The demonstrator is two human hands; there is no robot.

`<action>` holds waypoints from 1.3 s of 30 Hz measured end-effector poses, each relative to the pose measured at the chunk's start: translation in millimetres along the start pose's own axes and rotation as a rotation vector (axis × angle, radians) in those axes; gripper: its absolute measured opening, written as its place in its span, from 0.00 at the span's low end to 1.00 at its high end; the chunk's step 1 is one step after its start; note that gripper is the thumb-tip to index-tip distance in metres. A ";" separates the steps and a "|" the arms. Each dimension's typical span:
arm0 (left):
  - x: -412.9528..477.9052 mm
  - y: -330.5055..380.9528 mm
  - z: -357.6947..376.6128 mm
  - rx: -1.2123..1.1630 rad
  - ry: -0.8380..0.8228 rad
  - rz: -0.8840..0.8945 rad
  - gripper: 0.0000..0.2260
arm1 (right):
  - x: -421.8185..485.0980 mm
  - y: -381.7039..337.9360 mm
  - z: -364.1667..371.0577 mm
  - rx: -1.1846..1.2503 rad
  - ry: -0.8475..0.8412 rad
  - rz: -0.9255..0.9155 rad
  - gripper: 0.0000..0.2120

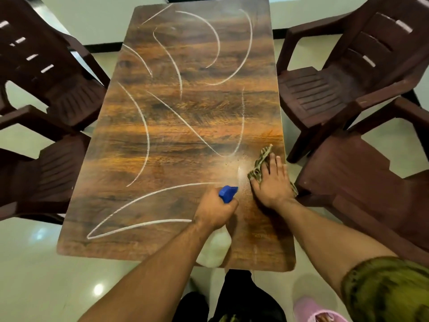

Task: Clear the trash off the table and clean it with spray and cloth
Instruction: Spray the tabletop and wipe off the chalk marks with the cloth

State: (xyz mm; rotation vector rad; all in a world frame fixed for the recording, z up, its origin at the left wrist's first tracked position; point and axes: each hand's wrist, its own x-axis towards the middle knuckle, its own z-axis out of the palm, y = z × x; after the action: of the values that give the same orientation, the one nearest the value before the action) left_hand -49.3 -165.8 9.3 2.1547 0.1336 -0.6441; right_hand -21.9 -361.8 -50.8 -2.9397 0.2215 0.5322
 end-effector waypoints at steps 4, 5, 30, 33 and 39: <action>-20.4 -21.1 -5.6 0.020 -0.011 0.019 0.15 | -73.7 -42.3 33.0 0.009 -0.020 -0.243 0.35; -22.3 -22.8 -5.2 0.024 -0.018 0.035 0.15 | -102.2 -43.1 45.8 0.010 -0.055 -0.400 0.35; -99.1 -135.9 -119.0 0.237 -0.136 0.073 0.12 | -165.0 -126.7 93.7 0.155 0.161 0.259 0.32; -84.0 -124.6 -117.0 0.269 -0.135 0.051 0.14 | -132.0 -137.5 71.9 0.395 0.163 0.768 0.34; -34.5 -92.2 -116.7 0.295 -0.137 -0.019 0.16 | -106.0 -175.9 80.6 0.065 -0.018 -0.279 0.34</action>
State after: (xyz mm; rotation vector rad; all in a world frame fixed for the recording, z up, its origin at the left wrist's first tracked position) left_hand -61.3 -13.9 18.4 2.3825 -0.0168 -0.8650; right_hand -117.3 -163.5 -67.1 -2.8340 -0.1683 0.4986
